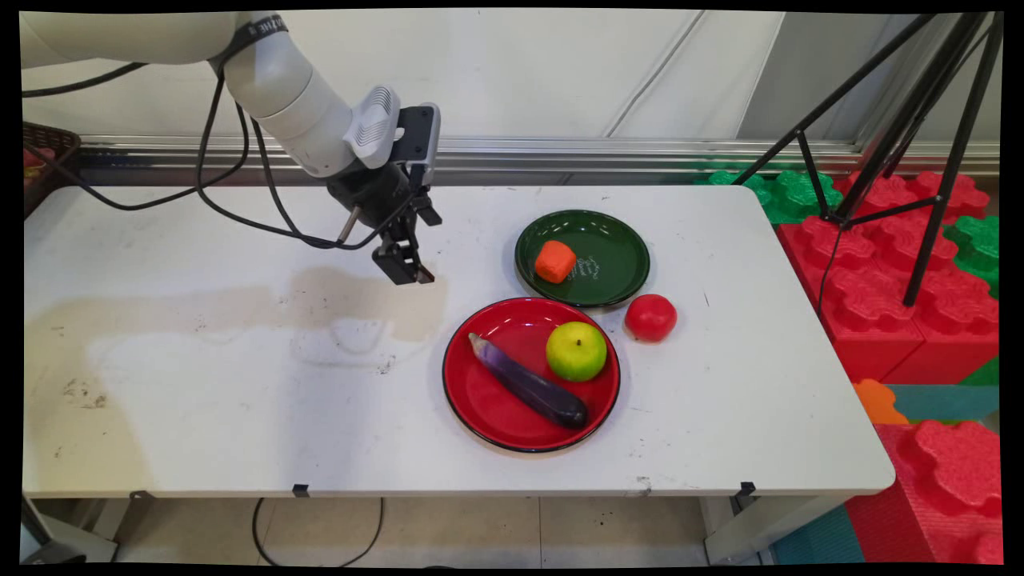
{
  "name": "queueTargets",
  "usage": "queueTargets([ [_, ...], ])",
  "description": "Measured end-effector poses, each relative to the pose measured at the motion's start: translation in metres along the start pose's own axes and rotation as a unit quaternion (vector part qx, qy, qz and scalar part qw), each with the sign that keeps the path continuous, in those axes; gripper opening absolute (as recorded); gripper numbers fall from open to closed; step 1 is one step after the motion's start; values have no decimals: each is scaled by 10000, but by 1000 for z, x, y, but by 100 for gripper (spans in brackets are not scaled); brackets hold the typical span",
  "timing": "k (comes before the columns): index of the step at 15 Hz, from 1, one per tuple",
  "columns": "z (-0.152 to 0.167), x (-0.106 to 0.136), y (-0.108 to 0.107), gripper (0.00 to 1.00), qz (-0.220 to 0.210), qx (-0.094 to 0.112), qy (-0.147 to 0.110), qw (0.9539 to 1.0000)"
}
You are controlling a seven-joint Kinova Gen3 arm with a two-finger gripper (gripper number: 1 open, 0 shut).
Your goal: Pick up the eggplant from the red plate
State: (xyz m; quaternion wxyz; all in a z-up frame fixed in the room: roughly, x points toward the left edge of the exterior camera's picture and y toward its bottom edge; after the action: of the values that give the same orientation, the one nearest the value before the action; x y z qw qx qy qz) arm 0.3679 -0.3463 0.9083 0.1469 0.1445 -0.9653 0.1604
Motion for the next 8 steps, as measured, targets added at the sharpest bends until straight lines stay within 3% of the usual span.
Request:
queueTargets([
  [8,-5,18,22,100,434,-342,126,9984],
])
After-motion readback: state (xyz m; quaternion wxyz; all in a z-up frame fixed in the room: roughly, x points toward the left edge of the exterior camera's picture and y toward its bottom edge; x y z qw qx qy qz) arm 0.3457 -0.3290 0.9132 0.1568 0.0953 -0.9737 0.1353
